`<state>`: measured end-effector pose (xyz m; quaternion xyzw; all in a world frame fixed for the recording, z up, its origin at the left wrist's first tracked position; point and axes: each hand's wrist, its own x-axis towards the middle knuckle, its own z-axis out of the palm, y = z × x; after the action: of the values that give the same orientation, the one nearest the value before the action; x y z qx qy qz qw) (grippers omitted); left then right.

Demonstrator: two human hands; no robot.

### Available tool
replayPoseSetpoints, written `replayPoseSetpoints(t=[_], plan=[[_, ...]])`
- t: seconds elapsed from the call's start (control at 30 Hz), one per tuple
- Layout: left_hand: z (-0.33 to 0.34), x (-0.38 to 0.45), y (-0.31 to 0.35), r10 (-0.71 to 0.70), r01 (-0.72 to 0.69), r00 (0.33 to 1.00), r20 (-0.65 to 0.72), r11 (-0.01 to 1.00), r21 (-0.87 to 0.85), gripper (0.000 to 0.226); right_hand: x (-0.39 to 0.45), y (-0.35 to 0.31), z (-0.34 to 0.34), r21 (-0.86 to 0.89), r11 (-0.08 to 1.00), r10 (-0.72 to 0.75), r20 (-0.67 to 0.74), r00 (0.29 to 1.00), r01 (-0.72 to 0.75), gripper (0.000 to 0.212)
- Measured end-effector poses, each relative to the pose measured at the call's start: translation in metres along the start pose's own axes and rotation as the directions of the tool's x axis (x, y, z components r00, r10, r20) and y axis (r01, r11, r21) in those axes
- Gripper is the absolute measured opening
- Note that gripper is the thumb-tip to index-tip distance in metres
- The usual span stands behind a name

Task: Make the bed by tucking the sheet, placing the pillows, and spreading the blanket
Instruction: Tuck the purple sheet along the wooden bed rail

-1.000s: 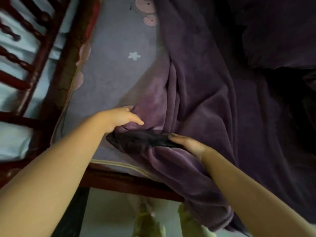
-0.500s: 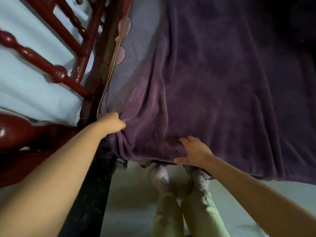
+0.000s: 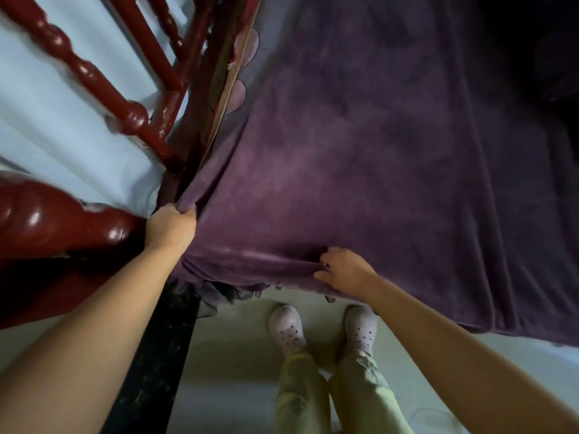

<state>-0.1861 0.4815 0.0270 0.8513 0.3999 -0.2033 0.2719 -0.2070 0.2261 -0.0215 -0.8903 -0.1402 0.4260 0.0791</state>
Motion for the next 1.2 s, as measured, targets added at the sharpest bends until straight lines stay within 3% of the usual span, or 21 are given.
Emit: replayPoseSetpoints(t=[0.1, 0.17, 0.23, 0.33, 0.4, 0.47, 0.6, 0.7, 0.8, 0.83, 0.93, 1.07, 1.2], plan=[[0.001, -0.004, -0.005, 0.004, -0.002, 0.989, -0.151, 1.0, 0.017, 0.04, 0.0, -0.014, -0.005, 0.03, 0.992, -0.121, -0.002, 0.993, 0.121, 0.03], [0.003, -0.006, -0.007, 0.029, -0.021, 0.982, -0.189, 0.999, 0.045, 0.046, -0.009, -0.025, -0.002, 0.105, 0.977, -0.189, 0.038, 0.981, 0.184, 0.028], [0.005, -0.007, -0.013, 0.12, -0.086, 0.979, -0.168, 0.977, 0.197, 0.054, -0.016, -0.035, 0.003, 0.187, 0.953, -0.255, 0.079, 0.964, 0.237, 0.027], [0.007, -0.006, -0.021, 0.261, -0.208, 0.965, -0.002, 0.776, 0.595, 0.055, -0.012, -0.042, 0.004, 0.183, 0.956, -0.253, 0.111, 0.961, 0.231, 0.022], [0.007, -0.003, -0.02, 0.262, -0.245, 0.961, 0.091, 0.651, 0.718, 0.047, -0.005, -0.047, 0.005, 0.084, 0.969, -0.242, 0.138, 0.96, 0.233, 0.02], [0.007, 0.002, -0.015, 0.236, -0.239, 0.965, 0.112, 0.619, 0.748, 0.04, 0.001, -0.051, 0.003, 0.026, 0.972, -0.234, 0.161, 0.959, 0.233, 0.025], [0.005, 0.007, -0.002, 0.172, -0.183, 0.981, 0.095, 0.627, 0.757, 0.043, 0.007, -0.052, -0.015, 0.128, 0.968, -0.24, 0.19, 0.952, 0.218, 0.028], [0.01, 0.01, 0.004, 0.318, -0.248, 0.946, 0.065, 0.582, 0.774, 0.052, 0.016, -0.041, -0.04, 0.177, 0.964, -0.232, 0.183, 0.955, 0.2, 0.029], [0.014, 0.017, 0.026, 0.49, -0.35, 0.872, 0.0, 0.623, 0.699, 0.036, 0.033, -0.025, -0.068, 0.189, 0.969, -0.179, 0.095, 0.979, 0.159, 0.028], [0.015, 0.02, 0.036, 0.47, -0.36, 0.883, -0.004, 0.682, 0.636, 0.034, 0.04, -0.02, -0.076, 0.196, 0.971, -0.15, 0.075, 0.986, 0.133, 0.029], [0.025, 0.035, 0.058, 0.16, -0.188, 0.982, 0.1, 0.876, 0.445, 0.053, 0.063, -0.011, -0.098, 0.236, 0.968, -0.099, 0.028, 0.995, 0.09, 0.029], [0.04, 0.068, 0.06, -0.014, -0.07, 0.987, 0.163, 0.865, 0.496, 0.074, 0.101, -0.012, -0.123, 0.208, 0.97, -0.119, -0.035, 0.992, 0.124, 0.029], [0.049, 0.084, 0.057, -0.138, -0.012, 0.962, 0.234, 0.839, 0.544, 0.054, 0.144, -0.022, -0.14, 0.141, 0.961, -0.206, -0.208, 0.956, 0.237, 0.033]])
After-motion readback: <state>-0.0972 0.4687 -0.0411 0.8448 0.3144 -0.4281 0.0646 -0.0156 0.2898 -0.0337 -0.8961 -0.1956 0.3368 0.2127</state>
